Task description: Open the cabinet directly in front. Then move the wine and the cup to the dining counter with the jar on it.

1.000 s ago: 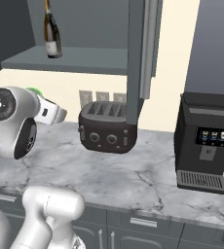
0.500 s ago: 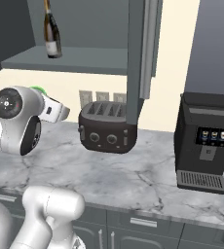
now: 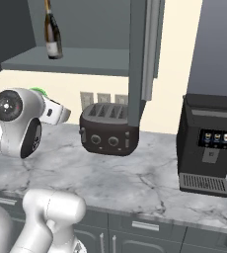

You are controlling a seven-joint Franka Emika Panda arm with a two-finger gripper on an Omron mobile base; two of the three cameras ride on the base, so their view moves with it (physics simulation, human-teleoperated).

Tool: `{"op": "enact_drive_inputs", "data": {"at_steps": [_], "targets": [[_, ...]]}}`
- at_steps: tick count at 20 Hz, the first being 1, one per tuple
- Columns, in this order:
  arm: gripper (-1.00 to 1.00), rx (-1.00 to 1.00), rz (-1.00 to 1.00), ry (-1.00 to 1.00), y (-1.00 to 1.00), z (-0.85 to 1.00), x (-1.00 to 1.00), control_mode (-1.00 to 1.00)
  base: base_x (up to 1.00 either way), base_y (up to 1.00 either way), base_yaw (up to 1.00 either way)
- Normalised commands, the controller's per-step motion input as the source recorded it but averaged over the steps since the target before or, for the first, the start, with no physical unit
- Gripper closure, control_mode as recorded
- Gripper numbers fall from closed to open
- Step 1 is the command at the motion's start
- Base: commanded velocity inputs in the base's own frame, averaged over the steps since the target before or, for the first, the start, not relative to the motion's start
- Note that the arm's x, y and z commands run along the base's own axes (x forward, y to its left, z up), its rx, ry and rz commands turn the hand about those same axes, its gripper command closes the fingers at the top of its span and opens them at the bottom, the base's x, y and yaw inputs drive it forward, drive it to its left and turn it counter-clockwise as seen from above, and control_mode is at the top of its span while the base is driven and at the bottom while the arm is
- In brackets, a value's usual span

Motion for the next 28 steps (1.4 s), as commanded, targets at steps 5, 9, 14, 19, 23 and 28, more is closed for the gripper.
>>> {"op": "enact_drive_inputs", "data": {"at_steps": [5,9,14,19,23,28], "targets": [[1.0,0.0,0.0,0.0,0.0,0.0,-0.02,1.0,-0.71,0.0,0.01],[1.0,0.0,0.0,0.0,0.0,0.0,0.0,1.0,-0.74,-0.04,0.28],[1.0,0.0,0.0,0.0,0.0,0.0,0.0,1.0,-0.27,-0.02,0.9],[1.0,0.0,0.0,0.0,0.0,0.0,0.0,1.0,-0.14,0.0,0.97],[1.0,0.0,0.0,0.0,0.0,0.0,0.0,1.0,-0.18,0.0,0.97],[1.0,0.0,0.0,0.0,0.0,0.0,0.0,1.0,-0.27,0.01,0.91]]}}
